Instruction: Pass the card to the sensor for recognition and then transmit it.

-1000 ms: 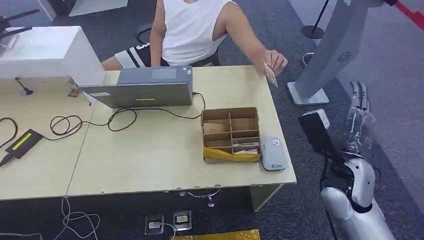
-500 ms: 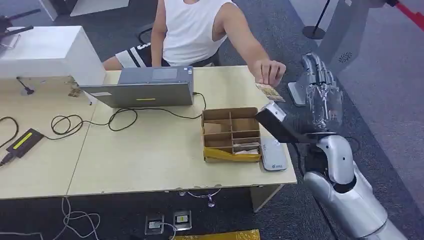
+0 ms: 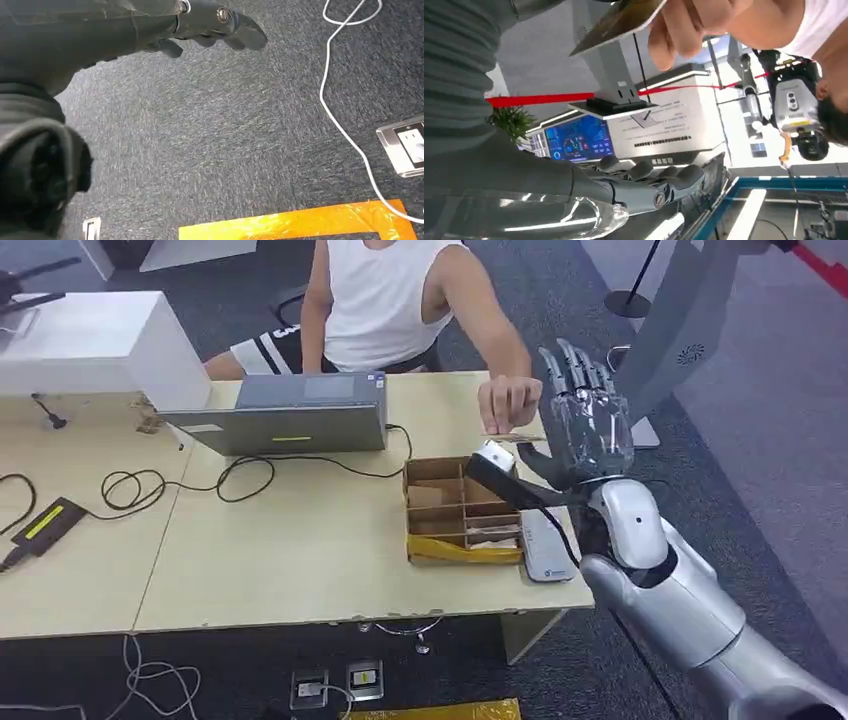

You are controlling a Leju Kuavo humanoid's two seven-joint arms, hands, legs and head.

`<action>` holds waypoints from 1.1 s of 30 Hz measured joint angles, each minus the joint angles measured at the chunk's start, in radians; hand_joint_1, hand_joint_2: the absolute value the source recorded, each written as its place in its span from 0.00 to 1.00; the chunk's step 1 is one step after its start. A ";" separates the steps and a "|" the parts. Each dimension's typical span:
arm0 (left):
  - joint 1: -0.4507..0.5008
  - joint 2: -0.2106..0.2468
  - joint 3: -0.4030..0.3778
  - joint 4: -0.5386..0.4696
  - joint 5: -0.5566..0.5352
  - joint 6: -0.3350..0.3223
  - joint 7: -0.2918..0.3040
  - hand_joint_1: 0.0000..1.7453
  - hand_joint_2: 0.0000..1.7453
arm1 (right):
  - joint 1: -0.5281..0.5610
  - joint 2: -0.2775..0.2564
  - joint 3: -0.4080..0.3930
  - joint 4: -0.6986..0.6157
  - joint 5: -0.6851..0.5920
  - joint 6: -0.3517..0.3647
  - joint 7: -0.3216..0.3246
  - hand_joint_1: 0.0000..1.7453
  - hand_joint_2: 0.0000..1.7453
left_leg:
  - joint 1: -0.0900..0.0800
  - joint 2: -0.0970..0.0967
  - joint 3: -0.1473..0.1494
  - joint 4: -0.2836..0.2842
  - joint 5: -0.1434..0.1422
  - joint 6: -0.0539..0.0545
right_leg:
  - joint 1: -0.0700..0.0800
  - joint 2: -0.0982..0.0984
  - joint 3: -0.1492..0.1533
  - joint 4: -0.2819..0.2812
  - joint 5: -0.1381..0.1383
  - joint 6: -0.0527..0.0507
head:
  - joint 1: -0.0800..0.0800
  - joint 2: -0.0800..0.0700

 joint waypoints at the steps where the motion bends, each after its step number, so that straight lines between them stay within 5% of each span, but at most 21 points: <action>1: 0.001 0.000 -0.001 0.000 0.002 0.000 0.001 0.00 0.00 | -0.009 0.003 0.007 0.011 -0.007 -0.001 0.003 0.00 1.00 | 0.000 0.000 0.000 0.000 0.000 0.000 | 0.000 0.000 0.000 0.000 0.000 0.000 | 0.000 0.000; 11: 0.002 0.002 -0.011 0.000 0.014 0.000 0.002 0.00 0.00 | -0.054 0.016 0.053 0.113 -0.076 -0.032 -0.001 0.02 1.00 | 0.000 0.001 0.000 0.000 0.000 0.000 | 0.000 0.000 0.000 0.000 0.000 0.000 | 0.000 0.000; 12: 0.002 0.002 -0.011 0.000 0.015 -0.001 0.004 0.00 0.00 | -0.054 0.016 0.058 0.118 -0.083 -0.033 -0.001 0.23 1.00 | 0.000 0.001 0.000 0.000 0.000 0.000 | 0.000 0.000 0.000 0.000 0.000 0.000 | -0.001 0.000; 13: 0.002 0.002 -0.013 0.000 0.016 -0.001 0.006 0.00 0.00 | -0.054 0.016 0.061 0.121 -0.088 -0.033 0.000 0.89 1.00 | 0.000 0.001 0.000 0.000 0.000 0.000 | 0.000 0.000 0.000 0.000 0.000 0.000 | 0.000 0.000; 14: 0.002 0.003 -0.015 0.000 0.016 -0.001 0.008 0.00 0.00 | -0.054 0.016 0.065 0.124 -0.091 -0.033 0.001 1.00 1.00 | 0.000 0.001 0.000 0.000 0.000 0.000 | 0.000 0.000 0.000 0.000 0.000 0.000 | -0.001 0.000; 33: 0.003 0.007 -0.032 0.000 0.033 0.002 0.013 0.00 0.00 | -0.053 0.016 0.086 0.145 -0.144 -0.027 0.006 1.00 1.00 | 0.000 0.001 0.001 0.000 0.000 0.000 | 0.000 0.000 0.000 0.000 0.000 0.000 | -0.001 0.000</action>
